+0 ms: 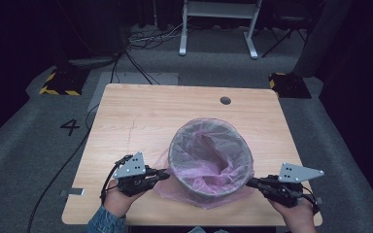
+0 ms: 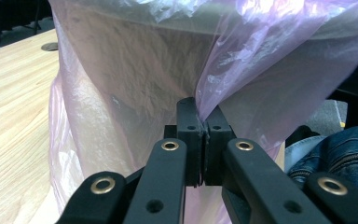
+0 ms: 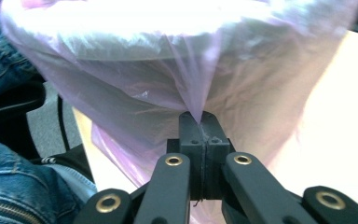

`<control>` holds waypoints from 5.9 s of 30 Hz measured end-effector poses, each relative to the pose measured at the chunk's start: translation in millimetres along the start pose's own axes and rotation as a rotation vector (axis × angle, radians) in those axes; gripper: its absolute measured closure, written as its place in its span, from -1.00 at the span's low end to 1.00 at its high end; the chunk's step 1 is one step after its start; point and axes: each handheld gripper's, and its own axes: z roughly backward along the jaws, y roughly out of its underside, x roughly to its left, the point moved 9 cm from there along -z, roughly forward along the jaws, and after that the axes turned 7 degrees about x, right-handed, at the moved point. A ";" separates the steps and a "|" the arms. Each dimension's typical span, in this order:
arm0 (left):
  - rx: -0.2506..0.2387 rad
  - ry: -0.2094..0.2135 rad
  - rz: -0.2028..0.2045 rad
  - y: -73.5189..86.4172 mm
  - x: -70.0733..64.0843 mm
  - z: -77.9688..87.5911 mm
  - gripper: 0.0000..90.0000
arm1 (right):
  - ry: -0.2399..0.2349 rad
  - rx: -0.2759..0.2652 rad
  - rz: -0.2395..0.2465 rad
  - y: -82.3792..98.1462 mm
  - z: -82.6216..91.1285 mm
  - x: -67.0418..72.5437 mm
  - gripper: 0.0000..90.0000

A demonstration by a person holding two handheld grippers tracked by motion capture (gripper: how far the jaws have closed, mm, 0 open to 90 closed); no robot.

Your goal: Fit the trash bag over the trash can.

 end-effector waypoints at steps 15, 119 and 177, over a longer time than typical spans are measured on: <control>0.165 -0.017 0.129 45.8 34.7 -31.8 0.96 | 0.003 0.139 -0.107 42.4 -41.5 -44.1 1.00; 0.154 -0.328 0.246 102.2 79.6 11.5 -0.02 | 0.085 0.014 -0.059 -17.4 21.5 -44.8 -0.47; 0.301 -0.405 0.259 135.6 86.9 5.1 -0.03 | -0.078 0.111 0.168 -163.9 -65.8 26.1 -0.51</control>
